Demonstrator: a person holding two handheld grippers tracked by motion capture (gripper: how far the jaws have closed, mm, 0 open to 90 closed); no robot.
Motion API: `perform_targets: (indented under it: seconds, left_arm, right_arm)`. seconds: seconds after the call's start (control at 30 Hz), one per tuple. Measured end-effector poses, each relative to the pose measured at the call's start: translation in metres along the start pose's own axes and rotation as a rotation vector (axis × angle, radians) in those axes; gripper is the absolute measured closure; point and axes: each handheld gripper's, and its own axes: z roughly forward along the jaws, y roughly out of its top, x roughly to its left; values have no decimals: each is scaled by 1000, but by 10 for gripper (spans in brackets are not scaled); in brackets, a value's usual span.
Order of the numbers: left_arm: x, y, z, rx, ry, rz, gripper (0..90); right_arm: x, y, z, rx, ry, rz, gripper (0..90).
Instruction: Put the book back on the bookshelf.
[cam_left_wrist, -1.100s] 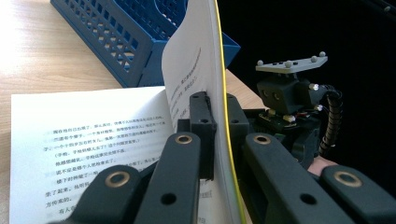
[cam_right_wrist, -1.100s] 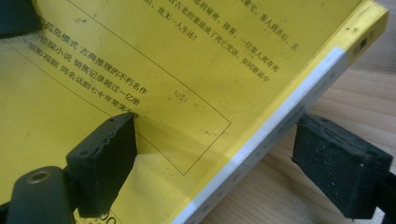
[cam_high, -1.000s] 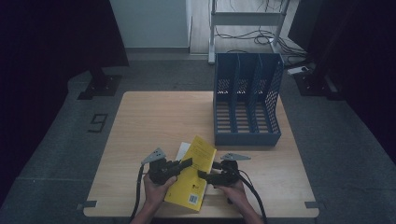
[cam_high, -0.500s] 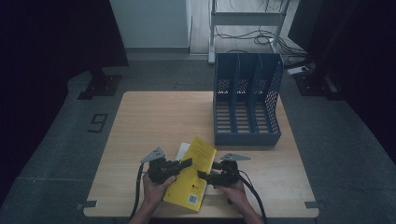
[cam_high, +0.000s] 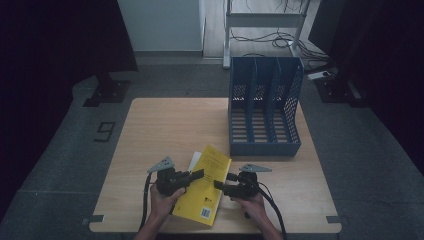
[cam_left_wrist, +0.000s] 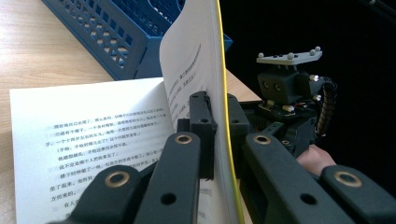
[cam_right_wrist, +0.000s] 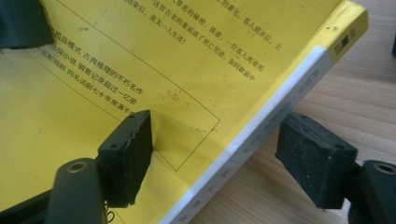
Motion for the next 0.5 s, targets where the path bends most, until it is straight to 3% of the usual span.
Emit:
perform_targets:
  seconds: [0.4, 0.5]
  left_arm:
    - [4, 1, -4, -15, -34, -29, 867]
    - [-3, 4, -6, -19, -32, -1, 867]
  right_arm:
    - [2, 2, -6, -18, -8, -4, 337]
    - [3, 3, -6, -36, 5, 4, 336]
